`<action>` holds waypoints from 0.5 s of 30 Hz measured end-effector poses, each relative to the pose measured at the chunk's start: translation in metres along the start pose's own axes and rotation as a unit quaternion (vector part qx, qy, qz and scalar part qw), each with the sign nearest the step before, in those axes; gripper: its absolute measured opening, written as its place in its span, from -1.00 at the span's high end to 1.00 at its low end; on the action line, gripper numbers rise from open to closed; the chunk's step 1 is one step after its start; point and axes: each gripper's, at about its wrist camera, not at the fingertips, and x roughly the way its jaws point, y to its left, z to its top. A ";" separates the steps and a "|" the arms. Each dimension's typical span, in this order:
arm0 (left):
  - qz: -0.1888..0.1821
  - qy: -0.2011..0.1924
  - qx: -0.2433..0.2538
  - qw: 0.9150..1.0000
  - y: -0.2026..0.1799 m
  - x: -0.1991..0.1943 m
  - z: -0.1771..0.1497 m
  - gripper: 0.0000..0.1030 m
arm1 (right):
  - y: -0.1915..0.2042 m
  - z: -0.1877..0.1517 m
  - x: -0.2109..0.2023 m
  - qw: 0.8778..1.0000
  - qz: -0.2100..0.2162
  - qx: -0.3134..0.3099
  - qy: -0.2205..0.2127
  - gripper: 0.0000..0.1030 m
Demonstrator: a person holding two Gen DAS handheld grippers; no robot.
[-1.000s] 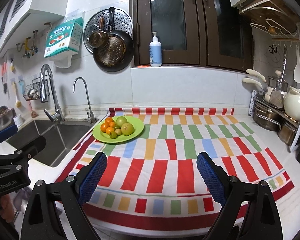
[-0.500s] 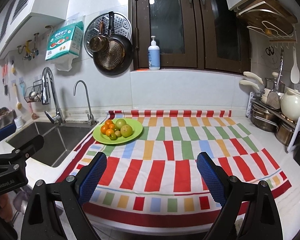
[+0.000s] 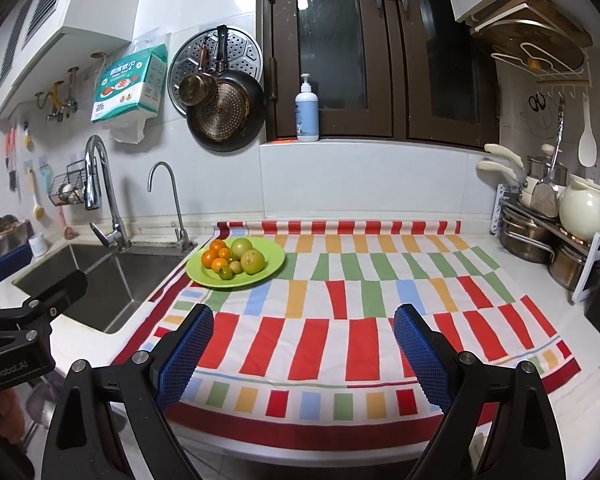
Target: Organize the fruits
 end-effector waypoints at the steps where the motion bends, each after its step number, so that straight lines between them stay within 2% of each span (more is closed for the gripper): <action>1: 0.000 0.000 0.000 1.000 0.000 0.000 0.000 -1.00 | 0.000 0.000 -0.001 1.000 0.000 0.000 0.000 -0.79; 15: -0.005 0.003 0.002 1.000 -0.002 0.002 0.002 -1.00 | -0.006 0.000 -0.004 1.000 -0.002 0.003 0.003 -0.79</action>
